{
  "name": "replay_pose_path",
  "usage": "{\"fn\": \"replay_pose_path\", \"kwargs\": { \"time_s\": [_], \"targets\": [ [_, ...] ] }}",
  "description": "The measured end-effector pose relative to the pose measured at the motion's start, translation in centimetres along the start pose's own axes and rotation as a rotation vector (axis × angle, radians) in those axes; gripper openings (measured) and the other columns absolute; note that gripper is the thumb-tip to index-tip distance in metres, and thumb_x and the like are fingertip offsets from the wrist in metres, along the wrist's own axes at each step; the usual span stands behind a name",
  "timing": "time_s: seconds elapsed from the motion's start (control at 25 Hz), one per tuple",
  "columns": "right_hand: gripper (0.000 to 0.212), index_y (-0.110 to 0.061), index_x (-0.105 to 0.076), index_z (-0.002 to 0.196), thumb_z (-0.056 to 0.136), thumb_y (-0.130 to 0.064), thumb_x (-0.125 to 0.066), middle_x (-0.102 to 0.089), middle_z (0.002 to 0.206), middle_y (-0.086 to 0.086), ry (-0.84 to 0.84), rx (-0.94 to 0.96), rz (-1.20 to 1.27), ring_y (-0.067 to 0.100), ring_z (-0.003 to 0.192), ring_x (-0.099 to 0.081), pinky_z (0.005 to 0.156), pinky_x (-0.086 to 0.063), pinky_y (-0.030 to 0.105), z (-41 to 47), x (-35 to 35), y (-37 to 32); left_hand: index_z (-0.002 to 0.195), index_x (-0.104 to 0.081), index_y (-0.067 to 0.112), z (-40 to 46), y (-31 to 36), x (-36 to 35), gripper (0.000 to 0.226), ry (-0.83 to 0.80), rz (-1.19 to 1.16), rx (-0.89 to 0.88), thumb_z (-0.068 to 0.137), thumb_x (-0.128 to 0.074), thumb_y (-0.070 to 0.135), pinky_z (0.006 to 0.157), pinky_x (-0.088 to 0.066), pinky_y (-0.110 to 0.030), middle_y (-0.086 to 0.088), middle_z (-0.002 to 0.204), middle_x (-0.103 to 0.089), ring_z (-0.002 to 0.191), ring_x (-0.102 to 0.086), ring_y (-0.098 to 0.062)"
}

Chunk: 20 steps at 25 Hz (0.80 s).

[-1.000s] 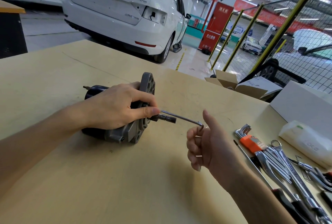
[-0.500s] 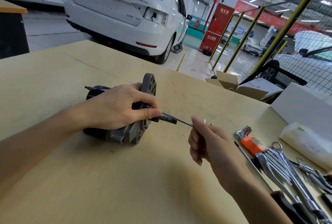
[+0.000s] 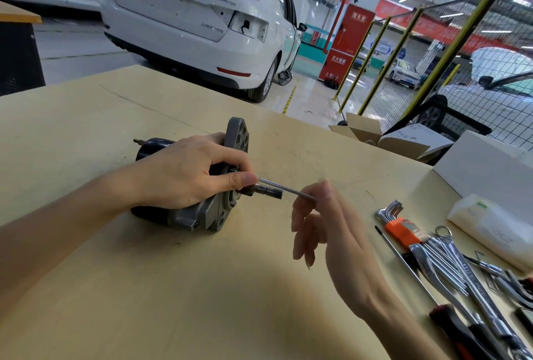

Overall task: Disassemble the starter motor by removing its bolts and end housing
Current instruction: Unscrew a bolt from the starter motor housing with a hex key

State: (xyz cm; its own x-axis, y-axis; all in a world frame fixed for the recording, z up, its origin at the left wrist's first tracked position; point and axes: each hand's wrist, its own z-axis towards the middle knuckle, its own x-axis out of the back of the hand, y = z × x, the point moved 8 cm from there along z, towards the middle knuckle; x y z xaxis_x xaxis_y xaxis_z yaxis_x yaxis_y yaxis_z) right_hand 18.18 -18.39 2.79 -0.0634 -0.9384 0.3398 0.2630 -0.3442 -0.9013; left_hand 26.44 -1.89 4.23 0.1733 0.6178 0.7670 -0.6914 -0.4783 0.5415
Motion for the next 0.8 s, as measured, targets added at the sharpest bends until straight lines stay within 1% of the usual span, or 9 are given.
{"fn": "replay_pose_path", "kwargs": {
  "time_s": [0.08,0.16,0.2,0.28,0.32,0.4,0.48,0.64,0.8],
  "targets": [
    [0.045,-0.017,-0.057,0.087,0.089,-0.058,-0.037,-0.057,0.071,0.0,-0.022,-0.015,0.121,0.023,0.053,-0.056,0.046,-0.041,0.032,0.0,0.0,0.0,0.088,-0.062,0.056,0.0,0.0,-0.1,0.026,-0.013,0.004,-0.005,0.084,-0.042,0.071,0.078,-0.045,-0.03,0.013,0.089,-0.051,0.085,-0.055,-0.005],
    [0.036,-0.017,-0.059,0.089,0.09,-0.047,-0.038,-0.056,0.071,0.004,-0.017,-0.022,0.193,0.025,0.051,-0.055,0.045,-0.04,0.031,0.2,0.2,0.1,0.087,-0.06,0.058,0.0,0.1,-0.1,0.023,-0.018,0.0,-0.007,0.085,-0.041,0.07,0.079,-0.046,-0.033,0.011,0.089,-0.052,0.085,-0.054,-0.006],
    [0.038,-0.017,-0.061,0.089,0.09,-0.047,-0.038,-0.056,0.071,0.006,-0.012,-0.019,0.215,0.025,0.051,-0.054,0.045,-0.04,0.03,0.3,0.3,0.1,0.087,-0.06,0.058,0.0,0.1,0.0,0.023,-0.015,-0.001,-0.007,0.086,-0.041,0.07,0.08,-0.047,-0.036,0.009,0.089,-0.052,0.084,-0.055,-0.007],
    [0.048,-0.017,-0.064,0.088,0.088,-0.056,-0.037,-0.056,0.069,0.006,-0.001,-0.019,0.246,0.024,0.05,-0.054,0.045,-0.04,0.03,0.4,0.4,0.2,0.088,-0.061,0.057,0.1,0.1,0.0,0.026,-0.011,0.002,-0.008,0.089,-0.039,0.071,0.081,-0.048,-0.039,0.007,0.089,-0.053,0.083,-0.055,-0.007],
    [0.05,-0.018,-0.066,0.086,0.088,-0.058,-0.037,-0.056,0.067,0.005,0.007,-0.023,0.256,0.023,0.049,-0.053,0.044,-0.04,0.029,0.5,0.5,0.3,0.089,-0.061,0.056,0.0,0.1,0.0,0.027,-0.012,0.005,-0.009,0.09,-0.039,0.071,0.081,-0.048,-0.039,0.007,0.089,-0.053,0.084,-0.055,-0.007],
    [0.047,-0.018,-0.069,0.083,0.091,-0.05,-0.034,-0.055,0.064,0.005,0.012,-0.024,0.278,0.022,0.047,-0.053,0.043,-0.039,0.029,0.6,0.7,0.4,0.088,-0.061,0.057,0.0,0.1,-0.1,0.025,-0.019,0.006,-0.008,0.087,-0.04,0.071,0.081,-0.048,-0.037,0.007,0.09,-0.053,0.084,-0.055,-0.006],
    [0.045,-0.012,-0.069,0.087,0.09,-0.039,-0.034,-0.053,0.063,0.007,-0.002,-0.012,0.3,0.022,0.046,-0.052,0.043,-0.039,0.028,0.7,0.8,0.4,0.087,-0.06,0.058,0.0,0.1,-0.1,0.024,-0.026,-0.001,-0.008,0.084,-0.04,0.071,0.08,-0.047,-0.034,0.01,0.09,-0.052,0.084,-0.054,-0.005],
    [0.038,-0.002,-0.066,0.094,0.084,-0.027,-0.038,-0.053,0.061,0.008,-0.029,-0.002,0.313,0.022,0.045,-0.051,0.042,-0.039,0.028,0.6,0.9,0.2,0.09,-0.063,0.053,0.1,0.1,-0.1,0.029,-0.018,-0.019,-0.006,0.082,-0.042,0.072,0.077,-0.043,-0.027,0.015,0.089,-0.051,0.086,-0.054,-0.005],
    [0.036,-0.003,-0.067,0.094,0.08,-0.015,-0.036,-0.054,0.062,0.008,-0.004,0.011,0.26,0.022,0.046,-0.052,0.042,-0.039,0.028,0.5,1.1,0.0,0.09,-0.064,0.051,0.1,0.0,-0.1,0.032,-0.01,-0.011,0.001,0.081,-0.042,0.072,0.078,-0.044,-0.029,0.014,0.089,-0.051,0.085,-0.055,-0.006]
  ]
}}
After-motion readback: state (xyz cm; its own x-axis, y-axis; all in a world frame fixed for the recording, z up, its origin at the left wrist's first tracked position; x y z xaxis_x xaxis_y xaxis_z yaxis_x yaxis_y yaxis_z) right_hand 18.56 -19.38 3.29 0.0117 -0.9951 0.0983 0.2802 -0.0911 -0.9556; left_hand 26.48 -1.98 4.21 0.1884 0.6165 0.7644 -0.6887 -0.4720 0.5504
